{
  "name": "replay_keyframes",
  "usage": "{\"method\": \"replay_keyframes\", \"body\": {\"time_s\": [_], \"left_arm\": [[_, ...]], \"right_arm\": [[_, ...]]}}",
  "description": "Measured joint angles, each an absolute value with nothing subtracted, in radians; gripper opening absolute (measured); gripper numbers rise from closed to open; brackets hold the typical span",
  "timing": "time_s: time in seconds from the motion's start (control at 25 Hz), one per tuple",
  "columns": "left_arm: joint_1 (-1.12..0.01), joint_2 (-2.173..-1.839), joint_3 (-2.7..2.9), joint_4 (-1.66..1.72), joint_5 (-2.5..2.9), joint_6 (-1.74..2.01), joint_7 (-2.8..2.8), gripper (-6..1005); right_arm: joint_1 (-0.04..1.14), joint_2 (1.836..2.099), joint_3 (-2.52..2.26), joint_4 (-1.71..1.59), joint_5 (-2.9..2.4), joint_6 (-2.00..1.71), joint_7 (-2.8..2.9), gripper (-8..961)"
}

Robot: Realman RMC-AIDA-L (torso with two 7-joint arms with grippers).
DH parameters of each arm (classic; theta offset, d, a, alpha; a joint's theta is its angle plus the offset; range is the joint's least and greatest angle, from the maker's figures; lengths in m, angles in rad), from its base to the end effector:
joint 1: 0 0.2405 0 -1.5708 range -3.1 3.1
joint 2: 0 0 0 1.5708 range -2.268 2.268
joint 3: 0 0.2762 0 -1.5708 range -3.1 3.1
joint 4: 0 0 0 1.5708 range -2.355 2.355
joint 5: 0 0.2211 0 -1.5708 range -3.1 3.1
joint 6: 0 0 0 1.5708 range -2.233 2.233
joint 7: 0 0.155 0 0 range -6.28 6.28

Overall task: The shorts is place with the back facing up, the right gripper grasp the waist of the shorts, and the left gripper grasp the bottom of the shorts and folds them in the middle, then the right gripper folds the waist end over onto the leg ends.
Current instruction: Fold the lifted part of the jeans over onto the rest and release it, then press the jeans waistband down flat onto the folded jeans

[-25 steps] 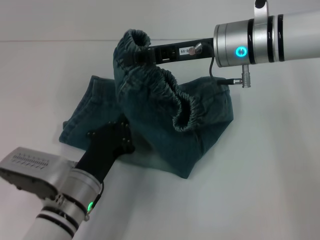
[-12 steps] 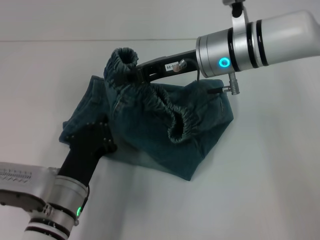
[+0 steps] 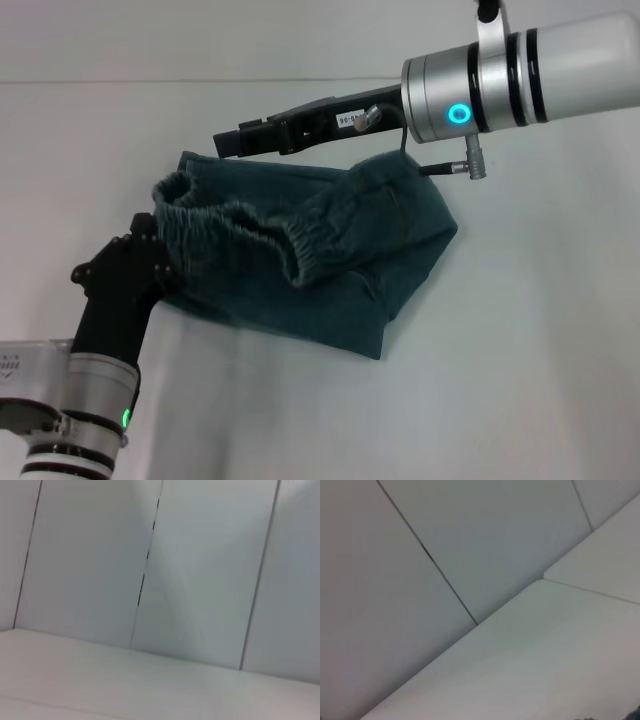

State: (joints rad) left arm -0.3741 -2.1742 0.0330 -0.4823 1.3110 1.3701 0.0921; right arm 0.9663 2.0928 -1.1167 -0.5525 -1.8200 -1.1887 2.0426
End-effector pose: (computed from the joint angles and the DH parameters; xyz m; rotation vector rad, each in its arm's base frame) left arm -0.2980 0.2717 -0.1249 -1.5372 -0.7726 -0.8073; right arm 0.1049 0.4432 -0.0893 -2.8232 1.0167 0.6071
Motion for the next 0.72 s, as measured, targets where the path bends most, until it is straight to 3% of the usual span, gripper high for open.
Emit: {"method": "replay_keyframes", "body": {"time_s": [0.2, 0.4, 0.6, 0.72], "left_arm": [[-0.373, -2.166, 0.030, -0.476, 1.311, 1.410, 0.072, 0], [-0.357, -2.164, 0.030, -0.451, 1.314, 1.430, 0.056, -1], [-0.345, -2.165, 0.023, -0.415, 1.310, 1.433, 0.009, -1], [-0.344, -2.164, 0.020, -0.389, 1.312, 1.431, -0.043, -1]], "right_arm": [[0.878, 2.086, -1.110, -0.648, -1.785, -1.286, 2.010, 588], [0.636, 2.067, -1.009, -0.790, -1.759, -1.504, 1.911, 790], [0.493, 2.023, -0.942, -0.749, -1.763, -1.689, 1.760, 804], [0.464, 2.015, -0.943, -0.710, -1.791, -1.726, 1.709, 813]]}}
